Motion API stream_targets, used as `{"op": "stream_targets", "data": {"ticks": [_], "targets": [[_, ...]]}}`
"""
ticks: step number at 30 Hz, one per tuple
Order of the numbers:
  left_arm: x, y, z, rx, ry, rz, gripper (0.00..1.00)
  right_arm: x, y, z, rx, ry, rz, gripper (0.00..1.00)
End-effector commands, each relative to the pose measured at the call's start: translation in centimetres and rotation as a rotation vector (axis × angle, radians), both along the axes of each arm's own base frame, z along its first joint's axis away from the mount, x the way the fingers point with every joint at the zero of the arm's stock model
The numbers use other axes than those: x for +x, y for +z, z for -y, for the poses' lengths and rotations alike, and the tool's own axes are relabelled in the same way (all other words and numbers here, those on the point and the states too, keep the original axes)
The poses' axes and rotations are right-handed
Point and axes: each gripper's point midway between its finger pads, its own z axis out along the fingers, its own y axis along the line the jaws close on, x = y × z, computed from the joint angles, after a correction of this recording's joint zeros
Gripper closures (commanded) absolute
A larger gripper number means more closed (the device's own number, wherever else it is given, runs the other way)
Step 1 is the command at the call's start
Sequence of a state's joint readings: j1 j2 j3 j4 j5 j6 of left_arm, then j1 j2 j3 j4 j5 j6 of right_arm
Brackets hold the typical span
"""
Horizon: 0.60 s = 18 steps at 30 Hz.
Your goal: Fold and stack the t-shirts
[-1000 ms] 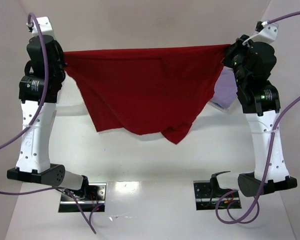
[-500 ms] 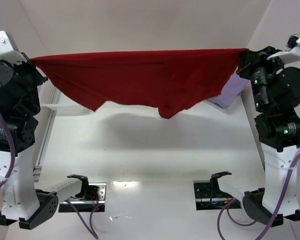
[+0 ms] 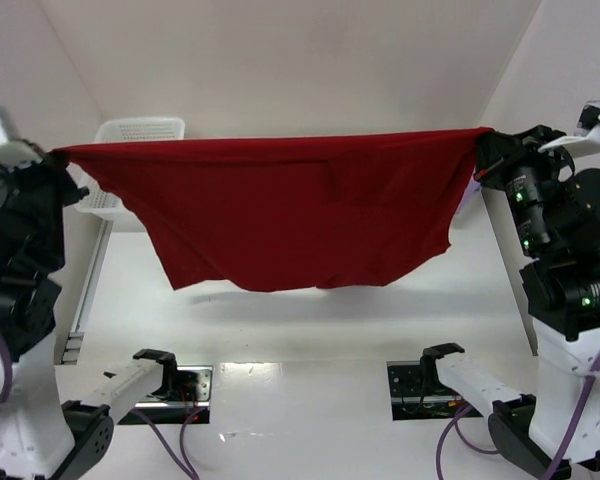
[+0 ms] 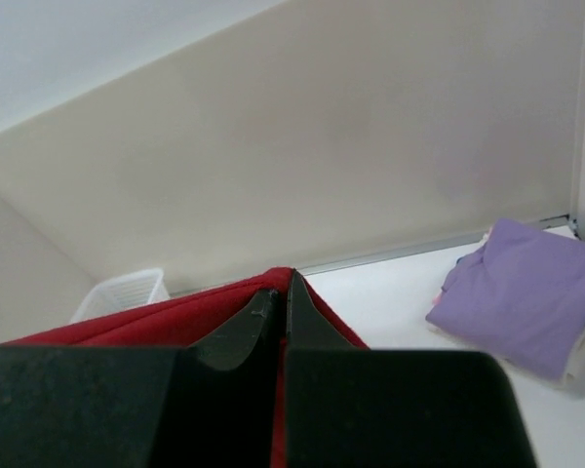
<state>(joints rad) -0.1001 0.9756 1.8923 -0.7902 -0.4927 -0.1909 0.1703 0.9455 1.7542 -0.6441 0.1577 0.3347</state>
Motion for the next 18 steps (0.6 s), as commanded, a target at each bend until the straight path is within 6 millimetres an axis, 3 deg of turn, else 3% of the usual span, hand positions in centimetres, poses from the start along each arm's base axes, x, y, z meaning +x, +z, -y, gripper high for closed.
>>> {"op": "stream_targets", "data": {"ticks": [1,4,7,11,12,13,18], "targets": [[-3.3,1.6,-1.8,-0.024,0.089,0.087,1.00,-2.5,1.3,0.6,0.021,-0.009,0.057,1.00],[-4.4,2.3,-2.1,-0.030,0.109,0.115,1.00,-3.8,3.0,0.7,0.025,0.002,0.101,1.00],[-3.2,2.3,-1.9,-0.027,0.100,0.103,1.00,-2.8,3.4,0.5,0.015,0.000,0.094,1.00],[0.7,0.8,-1.4,-0.028,0.090,0.054,1.00,-0.1,3.5,0.6,-0.003,-0.027,0.080,1.00],[1.5,0.1,-1.4,-0.025,0.091,0.030,1.00,1.3,2.8,0.7,-0.015,-0.043,0.049,1.00],[3.1,-0.3,-1.1,-0.013,0.081,0.003,1.00,1.8,2.8,0.6,-0.015,-0.043,0.048,1.00],[7.2,-2.3,-0.7,0.004,0.072,-0.056,1.00,5.5,-0.2,0.3,-0.033,-0.056,-0.015,1.00]]}}
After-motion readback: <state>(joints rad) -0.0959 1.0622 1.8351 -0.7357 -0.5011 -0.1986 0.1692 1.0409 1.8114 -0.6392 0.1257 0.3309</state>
